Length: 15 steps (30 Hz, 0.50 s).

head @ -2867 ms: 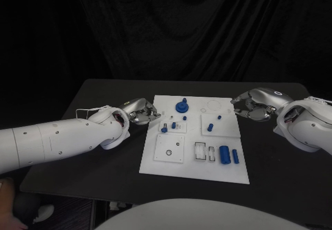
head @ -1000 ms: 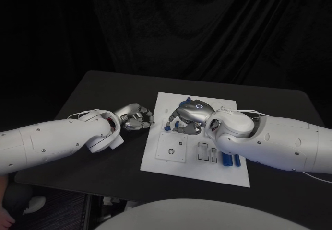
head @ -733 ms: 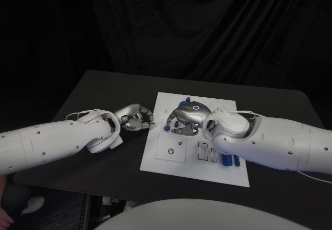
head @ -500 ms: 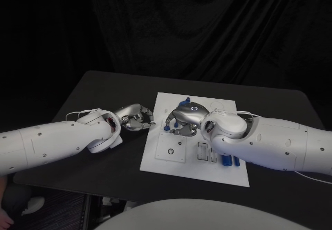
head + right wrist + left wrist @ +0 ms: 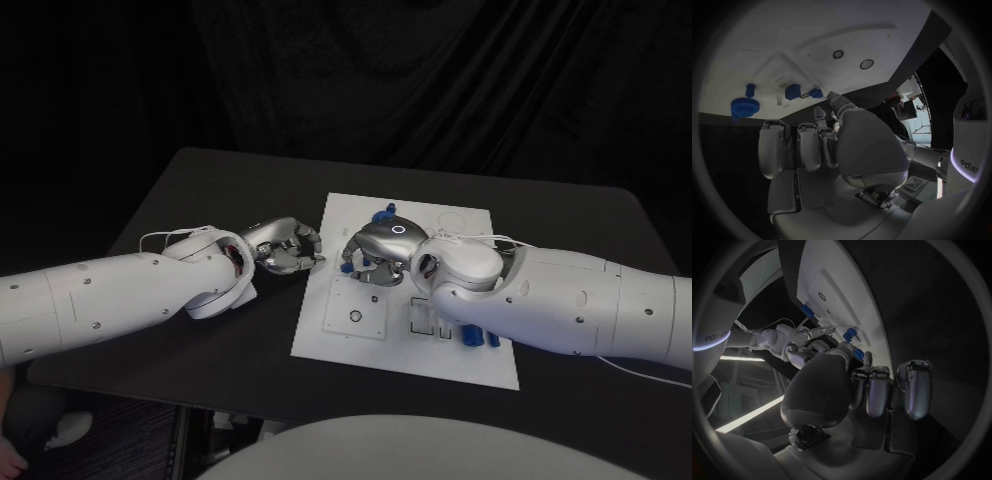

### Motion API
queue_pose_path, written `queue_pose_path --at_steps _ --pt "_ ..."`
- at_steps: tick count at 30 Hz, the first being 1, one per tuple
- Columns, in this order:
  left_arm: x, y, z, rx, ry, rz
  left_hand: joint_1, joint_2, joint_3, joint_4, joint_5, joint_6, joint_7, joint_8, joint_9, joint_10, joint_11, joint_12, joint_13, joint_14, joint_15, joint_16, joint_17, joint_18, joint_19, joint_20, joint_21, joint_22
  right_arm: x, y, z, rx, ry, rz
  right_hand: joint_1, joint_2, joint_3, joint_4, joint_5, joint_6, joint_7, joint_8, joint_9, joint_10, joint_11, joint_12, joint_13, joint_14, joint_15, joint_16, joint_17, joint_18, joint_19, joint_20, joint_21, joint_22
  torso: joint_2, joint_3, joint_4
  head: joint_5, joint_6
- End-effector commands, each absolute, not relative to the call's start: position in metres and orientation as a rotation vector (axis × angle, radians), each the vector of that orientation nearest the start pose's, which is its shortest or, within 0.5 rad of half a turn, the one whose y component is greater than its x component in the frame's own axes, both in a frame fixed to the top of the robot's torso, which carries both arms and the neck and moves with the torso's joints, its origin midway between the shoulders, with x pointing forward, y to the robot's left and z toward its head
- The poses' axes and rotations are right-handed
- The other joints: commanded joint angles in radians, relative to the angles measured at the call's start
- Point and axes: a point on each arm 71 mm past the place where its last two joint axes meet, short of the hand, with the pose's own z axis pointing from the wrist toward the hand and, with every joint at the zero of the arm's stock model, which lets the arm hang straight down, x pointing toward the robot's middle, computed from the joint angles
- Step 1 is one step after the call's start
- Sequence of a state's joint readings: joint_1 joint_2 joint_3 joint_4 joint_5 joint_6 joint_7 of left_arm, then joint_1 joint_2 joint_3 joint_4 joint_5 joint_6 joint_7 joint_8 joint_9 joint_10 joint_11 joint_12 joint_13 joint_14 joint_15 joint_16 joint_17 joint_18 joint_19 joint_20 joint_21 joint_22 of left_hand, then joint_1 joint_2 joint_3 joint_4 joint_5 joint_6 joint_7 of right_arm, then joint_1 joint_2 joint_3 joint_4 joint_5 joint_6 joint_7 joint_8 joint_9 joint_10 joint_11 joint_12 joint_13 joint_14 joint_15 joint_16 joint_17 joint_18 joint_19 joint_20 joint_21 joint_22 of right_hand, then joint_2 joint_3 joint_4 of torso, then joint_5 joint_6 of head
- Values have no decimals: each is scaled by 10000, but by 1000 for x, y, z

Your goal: Assemble the parts on the task board

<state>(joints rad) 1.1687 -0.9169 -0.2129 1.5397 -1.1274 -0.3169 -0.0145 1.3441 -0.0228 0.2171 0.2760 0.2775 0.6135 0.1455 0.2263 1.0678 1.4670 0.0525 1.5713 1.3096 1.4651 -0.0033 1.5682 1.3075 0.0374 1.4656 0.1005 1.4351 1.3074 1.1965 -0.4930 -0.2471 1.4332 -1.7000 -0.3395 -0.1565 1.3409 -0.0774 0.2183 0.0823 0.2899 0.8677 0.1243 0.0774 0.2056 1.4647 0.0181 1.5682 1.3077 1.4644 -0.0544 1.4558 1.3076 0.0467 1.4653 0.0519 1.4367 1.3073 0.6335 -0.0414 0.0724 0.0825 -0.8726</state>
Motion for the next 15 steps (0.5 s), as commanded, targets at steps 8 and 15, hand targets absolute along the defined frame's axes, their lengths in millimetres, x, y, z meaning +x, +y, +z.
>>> queue_pose_path --at_steps 8,15 --pt "446 232 -260 -969 19335 -7668 16 70 24 28 82 151 -5 83 -110 1038 98 -5 2612 1057 49 26 2633 -34 320 70 24 2181 445 -45 -258 -6060 16606 6765 11 106 14 -49 -111 -87 21 -49 83 1061 105 26 2631 834 95 -5 1385 -156 613 72 -7 2227 -5 -18 17 -43 0" --pt "446 230 -260 -940 19351 -7699 31 81 33 27 120 219 -15 133 -188 1038 95 -5 2612 1057 50 26 2633 -32 316 75 19 2179 446 -42 -262 -6073 16498 6760 -2 147 19 -67 -214 -11 27 -8 176 1061 128 26 2631 830 122 -4 1371 -158 609 96 7 2229 -5 -19 4 -18 0"
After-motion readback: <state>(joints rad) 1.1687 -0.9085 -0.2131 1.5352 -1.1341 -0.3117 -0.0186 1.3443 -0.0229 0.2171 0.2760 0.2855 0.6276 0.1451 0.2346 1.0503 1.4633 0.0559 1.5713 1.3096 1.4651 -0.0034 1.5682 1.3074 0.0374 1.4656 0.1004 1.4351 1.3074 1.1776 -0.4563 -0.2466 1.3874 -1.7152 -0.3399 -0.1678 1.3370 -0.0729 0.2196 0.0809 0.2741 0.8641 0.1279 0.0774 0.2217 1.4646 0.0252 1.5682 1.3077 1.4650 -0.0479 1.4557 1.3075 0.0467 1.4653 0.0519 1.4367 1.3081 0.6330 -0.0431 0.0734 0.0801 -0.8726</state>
